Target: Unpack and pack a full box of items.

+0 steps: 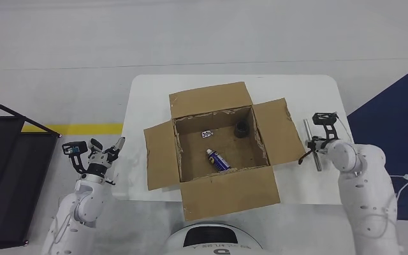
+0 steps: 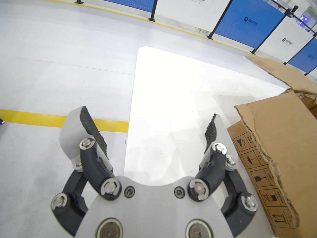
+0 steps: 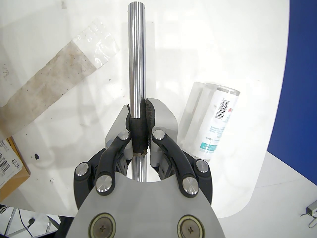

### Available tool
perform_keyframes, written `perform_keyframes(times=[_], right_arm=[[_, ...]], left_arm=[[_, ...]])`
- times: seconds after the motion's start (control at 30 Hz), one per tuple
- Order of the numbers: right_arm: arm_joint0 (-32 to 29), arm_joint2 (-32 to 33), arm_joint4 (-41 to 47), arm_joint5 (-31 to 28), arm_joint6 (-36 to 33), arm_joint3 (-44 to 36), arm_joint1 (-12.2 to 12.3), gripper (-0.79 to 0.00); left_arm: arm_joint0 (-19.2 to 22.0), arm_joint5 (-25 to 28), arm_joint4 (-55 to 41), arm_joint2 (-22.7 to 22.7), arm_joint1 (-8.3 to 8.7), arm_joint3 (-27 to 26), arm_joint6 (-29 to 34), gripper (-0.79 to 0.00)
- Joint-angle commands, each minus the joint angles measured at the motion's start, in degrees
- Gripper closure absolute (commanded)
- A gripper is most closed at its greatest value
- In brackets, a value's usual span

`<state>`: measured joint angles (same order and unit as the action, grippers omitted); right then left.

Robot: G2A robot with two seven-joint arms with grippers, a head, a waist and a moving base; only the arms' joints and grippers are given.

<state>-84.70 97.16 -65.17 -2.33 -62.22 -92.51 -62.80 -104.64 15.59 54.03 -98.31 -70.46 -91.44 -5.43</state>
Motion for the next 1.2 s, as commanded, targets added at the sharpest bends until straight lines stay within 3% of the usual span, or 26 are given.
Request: perform_keyframes(times=[0.0, 0.03, 0.1, 0.53, 0.73, 0.9, 1.17], right_arm=[[0.76, -0.75, -0.55, 0.5, 0.04, 1.48, -0.04, -0.031], [1.09, -1.03, -0.74, 0.67, 0.07, 2.1, -0.05, -0.117], [1.63, -1.56, -1.31, 1.16, 0.44, 3.21, -0.07, -0.166], [4.07, -4.41, -2.32, 1.36, 0.48, 5.97, -0.21, -0.172], [4.04, -3.52, -1.78, 1.28, 0.17, 4.54, -0.04, -0.252], [2.25, -0.53, 0.19, 1.23, 0.49, -0.56, 0.24, -0.314], [-3.63, 7.89, 6.54, 0.49, 0.71, -17.25, 0.7, -0.317]], left_arm=[[0.0, 0.0, 0.0, 0.0, 0.0, 0.0, 0.0, -0.785], [0.0, 0.0, 0.0, 0.0, 0.0, 0.0, 0.0, -0.785], [0.0, 0.0, 0.0, 0.0, 0.0, 0.0, 0.0, -0.785], [0.0, 0.0, 0.0, 0.0, 0.0, 0.0, 0.0, -0.785], [0.0, 0.0, 0.0, 0.0, 0.0, 0.0, 0.0, -0.785], [0.0, 0.0, 0.0, 0.0, 0.0, 0.0, 0.0, -0.785], [0.0, 0.0, 0.0, 0.0, 0.0, 0.0, 0.0, -0.785]])
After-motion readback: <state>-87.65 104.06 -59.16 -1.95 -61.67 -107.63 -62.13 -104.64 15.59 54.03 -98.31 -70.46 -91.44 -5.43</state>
